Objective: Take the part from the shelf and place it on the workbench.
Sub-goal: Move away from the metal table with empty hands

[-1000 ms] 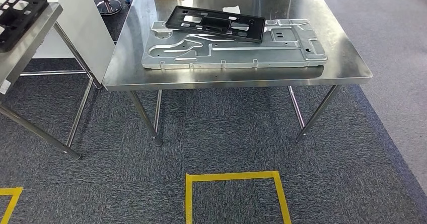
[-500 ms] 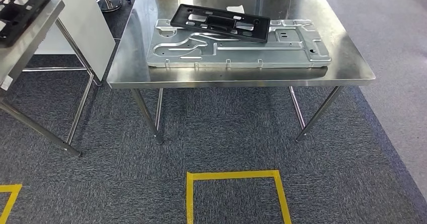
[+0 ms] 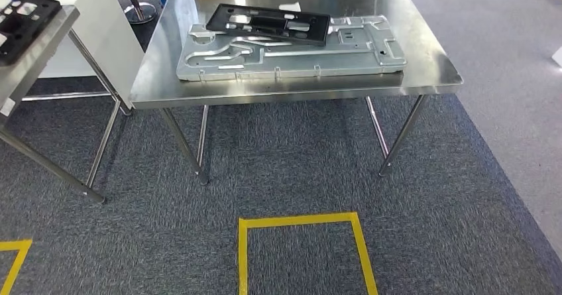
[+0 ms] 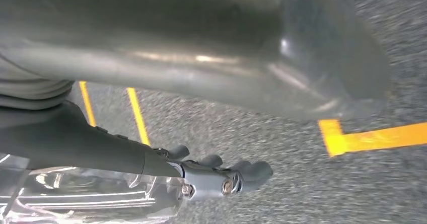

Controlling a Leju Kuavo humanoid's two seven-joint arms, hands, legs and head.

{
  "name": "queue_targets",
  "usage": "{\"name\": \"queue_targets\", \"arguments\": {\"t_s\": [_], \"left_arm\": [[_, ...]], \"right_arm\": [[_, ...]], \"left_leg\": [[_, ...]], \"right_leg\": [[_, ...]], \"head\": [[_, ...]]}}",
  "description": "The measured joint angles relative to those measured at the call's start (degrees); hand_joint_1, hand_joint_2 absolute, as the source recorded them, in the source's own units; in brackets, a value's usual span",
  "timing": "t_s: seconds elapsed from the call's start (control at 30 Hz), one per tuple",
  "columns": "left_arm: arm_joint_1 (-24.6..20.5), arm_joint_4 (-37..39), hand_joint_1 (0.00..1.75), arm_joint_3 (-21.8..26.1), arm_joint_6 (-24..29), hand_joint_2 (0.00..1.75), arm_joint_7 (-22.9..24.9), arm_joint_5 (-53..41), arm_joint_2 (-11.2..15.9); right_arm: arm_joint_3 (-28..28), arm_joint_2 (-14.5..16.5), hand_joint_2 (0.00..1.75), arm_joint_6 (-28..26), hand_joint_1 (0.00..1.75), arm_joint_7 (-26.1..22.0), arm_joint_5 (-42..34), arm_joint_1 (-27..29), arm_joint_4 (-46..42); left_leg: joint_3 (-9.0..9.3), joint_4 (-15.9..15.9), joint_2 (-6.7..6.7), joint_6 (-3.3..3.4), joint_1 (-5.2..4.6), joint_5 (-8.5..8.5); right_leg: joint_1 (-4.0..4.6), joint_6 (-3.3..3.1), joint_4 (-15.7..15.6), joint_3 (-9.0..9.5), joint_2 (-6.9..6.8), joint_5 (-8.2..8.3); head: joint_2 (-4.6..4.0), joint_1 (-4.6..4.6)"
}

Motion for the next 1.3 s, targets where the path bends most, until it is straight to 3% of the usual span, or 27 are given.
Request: {"name": "queue_targets", "arguments": {"t_s": [0.03, 0.07, 0.1, 0.17, 0.23, 0.27, 0.3, 0.37, 0.4, 0.43, 0.5, 0.53, 0.57, 0.6, 0.63, 0.7, 0.77, 0.8, 0.87, 0.93, 1.0, 1.03, 1.07, 1.13, 1.2, 1.27, 1.3], "left_arm": [[-0.02, 0.0, 0.0, -0.02, 0.13, 0.0, -0.07, -0.12, 0.0], [-0.04, 0.0, 0.0, -0.04, 0.2, 0.0, -0.09, -0.23, 0.01], [-0.06, 0.0, 0.0, -0.07, 0.25, 0.0, -0.08, -0.35, 0.01], [-0.18, -0.01, 0.0, -0.15, 0.32, 0.0, -0.05, -0.49, 0.01], [-0.42, -0.03, 0.0, -0.2, 0.36, 0.0, -0.03, -0.54, 0.03], [-0.51, -0.03, 0.0, -0.22, 0.37, 0.0, -0.03, -0.57, 0.03], [-0.54, -0.03, 0.0, -0.23, 0.37, 0.0, -0.02, -0.6, 0.02], [-0.43, -0.03, 0.0, -0.25, 0.38, 0.0, -0.01, -0.63, -0.09], [-0.39, -0.03, 0.0, -0.25, 0.39, 0.0, 0.0, -0.63, -0.14], [-0.34, -0.03, 0.0, -0.25, 0.41, 0.0, 0.03, -0.63, -0.18], [-0.3, -0.03, 0.0, -0.25, 0.48, 0.0, 0.1, -0.73, -0.21], [-0.27, -0.03, 0.0, -0.25, 0.53, 0.0, 0.13, -0.79, -0.21], [-0.27, -0.03, 0.0, -0.25, 0.6, 0.0, 0.14, -0.86, -0.21], [-0.27, -0.03, 0.0, -0.25, 0.68, 0.0, 0.14, -0.91, -0.21], [-0.27, -0.03, 0.0, -0.25, 0.77, 0.0, 0.12, -0.93, -0.21], [-0.3, -0.02, 0.0, -0.25, 0.94, 0.0, 0.01, -0.92, -0.22], [-0.32, -0.03, 0.0, -0.26, 1.09, 0.0, -0.19, -0.76, -0.26], [-0.33, -0.04, 0.0, -0.27, 1.14, 0.0, -0.29, -0.65, -0.29], [-0.32, -0.04, 0.0, -0.27, 1.2, 0.0, -0.44, -0.54, -0.31], [-0.21, -0.04, 0.0, -0.31, 1.26, 0.0, -0.39, -0.81, -0.28], [-0.11, -0.04, 0.0, -0.41, 1.35, 0.0, -0.26, -1.05, -0.25], [-0.08, -0.04, 0.0, -0.45, 1.37, 0.0, -0.24, -1.04, -0.23], [-0.07, -0.04, 0.0, -0.46, 1.38, 0.0, -0.21, -1.01, -0.22], [-0.06, -0.04, 0.0, -0.48, 1.38, 0.0, -0.02, -0.95, -0.2], [-0.1, -0.04, 0.0, -0.52, 1.39, 0.0, 0.23, -0.94, -0.16], [-0.17, -0.04, 0.0, -0.57, 1.43, 0.0, 0.34, -0.95, -0.13], [-0.2, -0.04, 0.0, -0.6, 1.45, 0.0, 0.35, -0.97, -0.11]], "right_arm": [[0.04, -0.02, 0.0, -0.02, 0.0, 0.03, 0.05, 0.06, 0.02], [0.11, -0.02, 0.0, -0.03, 0.0, 0.08, 0.12, 0.12, 0.03], [0.2, -0.02, 0.0, -0.03, 0.0, 0.13, 0.21, 0.13, 0.05], [0.38, 0.01, 0.0, -0.03, 0.0, 0.21, 0.39, 0.06, 0.07], [0.5, 0.12, 0.0, -0.03, 0.0, 0.25, 0.5, -0.04, 0.07], [0.53, 0.18, 0.0, -0.04, 0.0, 0.25, 0.53, -0.07, 0.07], [0.56, 0.2, 0.0, -0.04, 0.0, 0.26, 0.55, -0.06, 0.07], [0.6, 0.16, 0.0, -0.08, 0.0, 0.26, 0.62, 0.07, 0.11], [0.62, 0.13, 0.0, -0.1, 0.0, 0.27, 0.64, 0.1, 0.15], [0.64, 0.09, 0.0, -0.12, 0.0, 0.27, 0.66, 0.13, 0.18], [0.67, 0.02, 0.0, -0.14, 0.0, 0.17, 0.67, 0.12, 0.2], [0.68, 0.0, 0.0, -0.15, 0.0, 0.07, 0.66, 0.14, 0.2], [0.68, -0.02, 0.0, -0.15, 0.0, -0.06, 0.66, 0.17, 0.2], [0.68, -0.04, 0.0, -0.15, 0.0, -0.18, 0.65, 0.18, 0.2], [0.68, -0.04, 0.0, -0.12, 0.0, -0.32, 0.64, 0.16, 0.2], [0.67, -0.04, 0.0, 0.22, 0.0, -0.94, 0.48, 0.03, 0.19], [0.65, 0.0, 0.0, 0.55, 0.0, -2.34, -0.01, -0.05, 0.18], [0.6, 0.08, 0.0, 0.63, 0.0, -3.28, -0.37, -0.05, 0.18], [0.33, 0.43, 0.0, 0.99, 0.0, -5.05, -1.19, 0.05, 0.18], [-0.03, 0.74, 0.0, 2.32, 0.0, -5.83, -1.75, 0.15, 0.2], [-0.22, 0.86, 0.0, 3.27, 0.0, -5.89, -1.93, 0.24, 0.22], [-0.25, 0.97, 0.0, 3.19, 0.0, -5.93, -1.94, 0.32, 0.22], [-0.27, 1.11, 0.0, 2.96, 0.0, -5.96, -1.83, 0.41, 0.23], [-0.27, 1.41, 0.0, 2.66, 0.0, -5.47, -1.05, 0.54, 0.25], [-0.19, 1.62, 0.0, 2.64, 0.0, -4.58, 0.14, 0.56, 0.26], [-0.04, 1.85, 0.0, 2.64, 0.0, -4.05, 0.87, 0.56, 0.26], [0.03, 1.93, 0.0, 2.64, 0.0, -3.93, 1.03, 0.55, 0.26]], "left_leg": [[-0.2, 3.78, -0.01, 0.12, -0.17, -1.92], [0.33, 6.28, -0.02, 0.27, -0.36, -2.38], [1.94, 6.61, -0.02, 0.51, -0.58, -1.51], [8.02, 1.3, -0.04, 1.32, -1.12, 0.67], [14.72, -7.52, -0.04, 2.21, -1.7, -0.01], [16.6, -10.53, -0.04, 2.54, -1.96, -0.79], [17.2, -12.04, -0.02, 2.77, -2.14, -1.18], [16.59, -12.8, 0.14, 3.31, -2.09, -0.09], [16.08, -13.09, 0.29, 3.72, -1.97, 0.71], [15.42, -13.36, 0.43, 4.07, -1.82, 1.58], [13.73, -13.4, 0.61, 4.53, -1.79, 3.0], [12.83, -13.3, 0.67, 4.52, -1.82, 3.69], [11.85, -13.14, 0.74, 4.44, -1.83, 4.37], [10.78, -12.86, 0.81, 4.3, -1.82, 5.03], [9.69, -12.49, 0.86, 4.09, -1.79, 5.62], [7.62, -11.46, 0.86, 3.56, -1.77, 6.57], [6.24, -10.54, 0.85, 2.83, -1.84, 7.4], [5.81, -10.37, 0.86, 2.42, -1.84, 7.92], [5.23, -10.38, 0.86, 1.64, -1.59, 8.65], [4.22, -8.5, 0.7, 1.05, -1.29, 5.97], [2.53, -2.56, 0.56, 0.62, -1.14, 0.05], [1.79, 1.09, 0.54, 0.47, -1.13, -2.21], [1.44, 4.12, 0.52, 0.39, -1.13, -3.16], [3.01, 5.33, 0.5, 0.48, -1.15, -1.27], [8.52, -1.33, 0.49, 0.92, -1.24, 1.34], [13.75, -9.18, 0.5, 1.52, -1.51, 1.34], [14.85, -11.33, 0.5, 1.86, -1.67, 0.74]], "right_leg": [[0.25, -0.09, 0.13, -0.99, -0.12, 0.67], [0.46, -0.13, 0.35, -2.01, -0.25, 1.29], [0.6, -0.11, 0.65, -3.02, -0.34, 1.83], [0.71, 0.02, 1.36, -4.67, -0.43, 2.69], [0.8, 0.46, 1.85, -5.56, -0.44, 3.5], [0.78, 0.78, 1.89, -5.77, -0.49, 3.99], [0.74, 1.16, 1.77, -5.9, -0.55, 4.54], [0.65, 1.9, 1.55, -6.18, -0.54, 5.13], [0.61, 2.18, 2.16, -6.5, -0.4, 4.03], [0.59, 2.4, 3.72, -7.03, -0.25, 1.81], [0.46, 2.76, 9.57, -8.38, -0.06, -4.32], [0.4, 3.0, 12.81, -8.82, -0.04, -6.24], [0.3, 3.24, 15.19, -8.77, -0.03, -6.68], [0.16, 3.45, 16.11, -7.99, -0.03, -5.75], [-0.02, 3.6, 15.26, -6.36, -0.03, -4.03], [-0.31, 3.74, 8.85, -0.64, -0.03, -2.02], [-0.19, 3.26, 1.56, 4.24, 0.08, -3.39], [0.04, 2.82, -0.42, 5.19, 0.14, -4.13], [0.18, 1.76, -1.2, 4.58, 0.09, -3.9], [0.17, 0.69, -1.36, 3.59, -0.17, -2.84], [0.32, 0.06, -1.36, 2.29, -0.42, -1.66], [0.42, -0.05, -1.31, 1.55, -0.5, -1.09], [0.53, -0.08, -1.21, 0.78, -0.54, -0.53], [0.66, 0.01, -0.84, -0.71, -0.56, 0.37], [0.69, 0.29, -0.34, -1.79, -0.53, 0.94], [0.78, 0.8, 0.05, -2.36, -0.6, 1.38], [0.81, 1.13, 0.15, -2.54, -0.72, 1.61]], "head": [[0.0, -0.09], [0.0, -0.07], [0.0, -0.11], [0.0, -0.13], [0.0, -0.13], [0.0, -0.11], [0.0, -0.11], [-0.01, -0.08], [-0.01, 0.03], [-0.01, 0.19], [0.0, 0.49], [0.0, 0.55], [0.0, 0.59], [-0.01, 0.59], [-0.01, 0.6], [-0.01, 0.65], [0.0, 0.71], [0.0, 0.72], [0.0, 0.79], [0.0, 0.79], [0.0, 0.61], [0.0, 0.54], [0.0, 0.48], [0.0, 0.46], [-0.01, 0.44], [-0.01, 0.45], [0.0, 0.42]]}}
